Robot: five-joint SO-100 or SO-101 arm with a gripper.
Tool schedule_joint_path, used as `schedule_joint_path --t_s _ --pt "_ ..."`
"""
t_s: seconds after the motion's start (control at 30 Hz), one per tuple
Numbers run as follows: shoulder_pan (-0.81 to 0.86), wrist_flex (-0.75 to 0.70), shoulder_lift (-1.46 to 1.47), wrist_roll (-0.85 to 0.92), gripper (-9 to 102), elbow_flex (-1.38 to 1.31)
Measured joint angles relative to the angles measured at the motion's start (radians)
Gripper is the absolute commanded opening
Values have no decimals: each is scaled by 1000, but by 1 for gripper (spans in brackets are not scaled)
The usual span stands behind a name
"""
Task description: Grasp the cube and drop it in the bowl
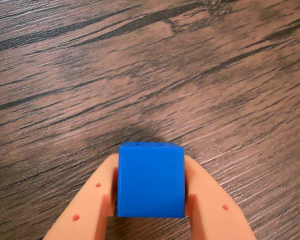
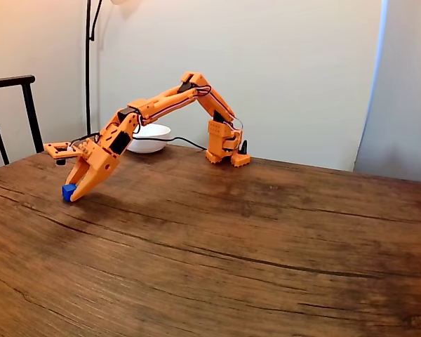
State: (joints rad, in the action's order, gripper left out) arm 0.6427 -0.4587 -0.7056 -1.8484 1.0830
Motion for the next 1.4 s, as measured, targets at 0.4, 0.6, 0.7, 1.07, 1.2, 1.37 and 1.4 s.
schedule_joint_path --t_s 0.4,0.6,0.7,1.07,1.2,1.37,1.4 --pt "3 -94 -57 -41 7 -11" --pt "18 -184 -137 -106 7 -9" --pt "29 -229 -201 -129 7 -9" --pt "121 -480 -489 -252 7 -9" --pt "163 -577 -591 -296 7 -9" --pt "212 -680 -696 -339 7 -6" --pt "222 -696 -712 -350 7 -6"
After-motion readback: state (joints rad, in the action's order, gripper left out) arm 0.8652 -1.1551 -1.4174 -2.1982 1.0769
